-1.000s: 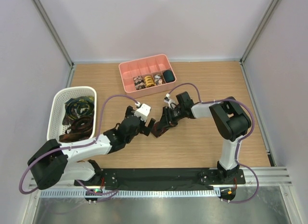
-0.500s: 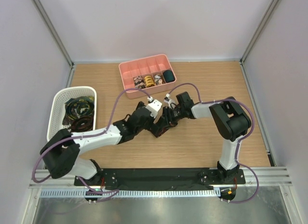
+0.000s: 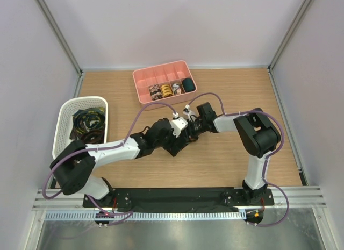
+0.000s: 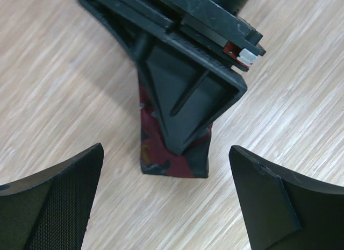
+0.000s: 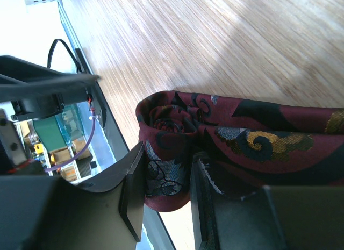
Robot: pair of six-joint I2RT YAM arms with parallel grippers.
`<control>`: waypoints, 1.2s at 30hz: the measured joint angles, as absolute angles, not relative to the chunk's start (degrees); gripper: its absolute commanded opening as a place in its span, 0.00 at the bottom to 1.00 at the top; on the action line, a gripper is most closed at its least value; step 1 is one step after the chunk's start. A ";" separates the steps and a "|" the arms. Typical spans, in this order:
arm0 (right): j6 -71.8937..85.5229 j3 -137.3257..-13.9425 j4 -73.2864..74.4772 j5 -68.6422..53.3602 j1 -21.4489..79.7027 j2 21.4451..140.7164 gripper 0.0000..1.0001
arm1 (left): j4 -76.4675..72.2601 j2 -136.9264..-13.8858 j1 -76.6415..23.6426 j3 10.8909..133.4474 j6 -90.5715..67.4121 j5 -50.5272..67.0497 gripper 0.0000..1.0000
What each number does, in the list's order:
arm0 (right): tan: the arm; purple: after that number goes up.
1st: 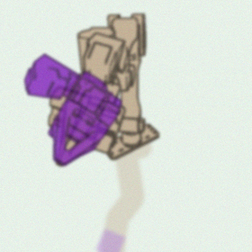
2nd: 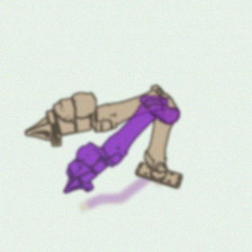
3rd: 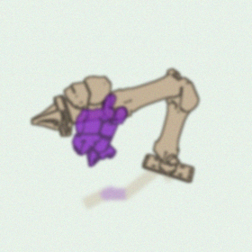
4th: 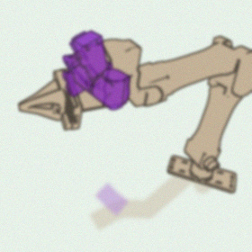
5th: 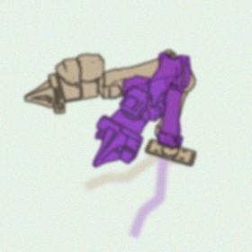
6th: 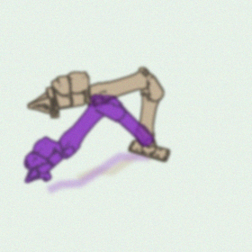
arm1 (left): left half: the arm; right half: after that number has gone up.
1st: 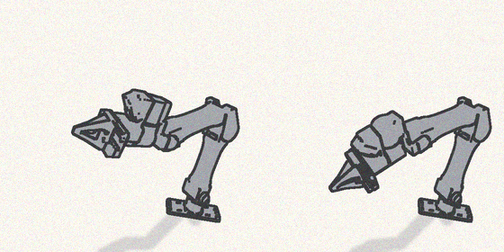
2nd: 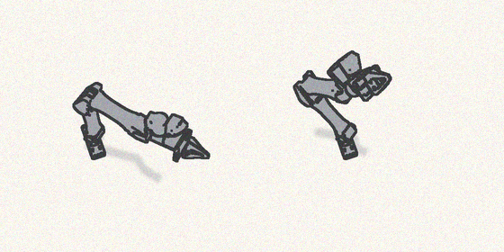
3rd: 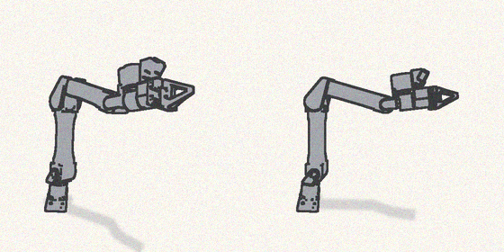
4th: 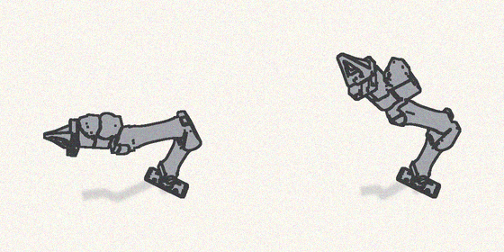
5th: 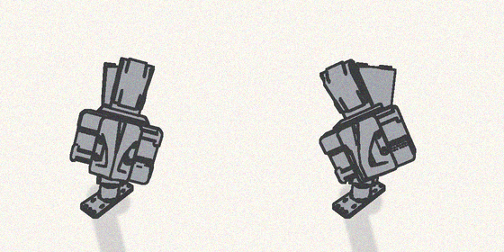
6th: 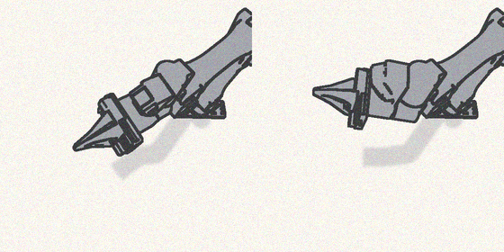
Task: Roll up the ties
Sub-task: Roll the tie
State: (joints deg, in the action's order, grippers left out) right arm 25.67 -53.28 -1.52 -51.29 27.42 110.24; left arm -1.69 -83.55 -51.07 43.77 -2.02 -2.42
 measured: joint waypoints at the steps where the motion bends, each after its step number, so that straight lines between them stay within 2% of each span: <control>1: 25.67 -53.30 -1.54 -51.29 27.42 110.24 0.01 | -1.13 -84.49 -51.07 44.38 -1.83 -1.72 1.00; 13: 25.67 -53.08 -1.96 -51.46 27.42 110.24 0.01 | 4.43 -96.01 -51.00 52.73 0.82 -1.02 0.98; 16: 25.67 -53.06 -2.02 -51.53 27.42 110.24 0.01 | 5.19 -98.32 -50.98 54.52 1.54 -0.80 0.93; 17: 25.67 -53.06 -2.07 -51.53 27.42 110.24 0.01 | 5.34 -98.89 -50.98 54.83 1.65 -0.43 0.87; 22: 25.67 -53.01 -2.15 -51.57 27.42 110.24 0.01 | 6.44 -100.33 -50.98 55.22 2.11 0.47 0.72; 23: 25.67 -53.01 -2.15 -51.59 27.42 110.24 0.01 | 6.61 -100.38 -50.98 55.29 2.13 0.49 0.65; 26: 25.67 -53.01 -2.20 -51.59 27.44 110.24 0.01 | 7.01 -100.42 -50.98 55.33 1.96 0.97 0.56; 36: 25.63 -53.12 -2.28 -51.57 27.53 110.28 0.01 | 7.14 -100.42 -51.31 55.33 1.50 1.26 0.48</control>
State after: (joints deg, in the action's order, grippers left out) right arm 25.63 -53.12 -2.28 -51.57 27.53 110.28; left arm 7.14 -100.42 -51.31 55.33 1.50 1.26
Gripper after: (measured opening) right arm 0.388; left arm 0.529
